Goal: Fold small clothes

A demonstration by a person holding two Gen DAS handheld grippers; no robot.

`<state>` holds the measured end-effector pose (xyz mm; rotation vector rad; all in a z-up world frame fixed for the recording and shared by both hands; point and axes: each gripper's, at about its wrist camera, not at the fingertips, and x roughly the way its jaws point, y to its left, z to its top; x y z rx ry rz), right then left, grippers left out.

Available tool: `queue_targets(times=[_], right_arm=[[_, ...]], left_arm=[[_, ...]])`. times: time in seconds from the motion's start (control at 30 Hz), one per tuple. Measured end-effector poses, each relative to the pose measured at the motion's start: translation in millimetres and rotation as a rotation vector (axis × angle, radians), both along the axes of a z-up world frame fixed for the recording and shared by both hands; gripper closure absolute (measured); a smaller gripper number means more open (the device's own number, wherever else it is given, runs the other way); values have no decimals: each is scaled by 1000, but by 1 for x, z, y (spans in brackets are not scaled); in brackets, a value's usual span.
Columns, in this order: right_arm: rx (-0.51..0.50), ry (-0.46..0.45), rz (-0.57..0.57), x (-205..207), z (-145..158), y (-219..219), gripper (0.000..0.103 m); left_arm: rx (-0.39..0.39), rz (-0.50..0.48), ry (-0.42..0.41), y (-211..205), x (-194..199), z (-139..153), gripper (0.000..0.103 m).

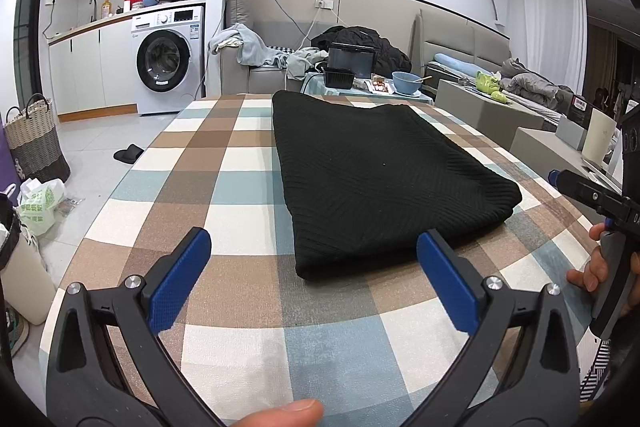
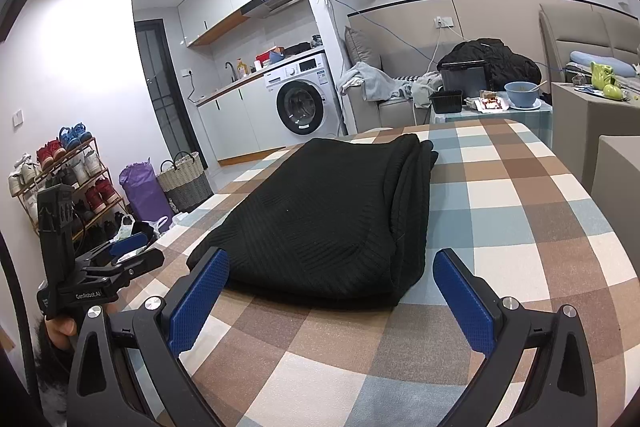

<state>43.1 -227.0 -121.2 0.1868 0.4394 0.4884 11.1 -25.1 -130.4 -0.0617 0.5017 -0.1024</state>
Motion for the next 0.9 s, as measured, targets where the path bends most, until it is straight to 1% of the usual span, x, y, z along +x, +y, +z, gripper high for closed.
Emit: queue_targets(times=[0.9], right_arm=[[1,2,0,0,1,0,0]], left_arm=[[1,1,0,0,0,0,1]])
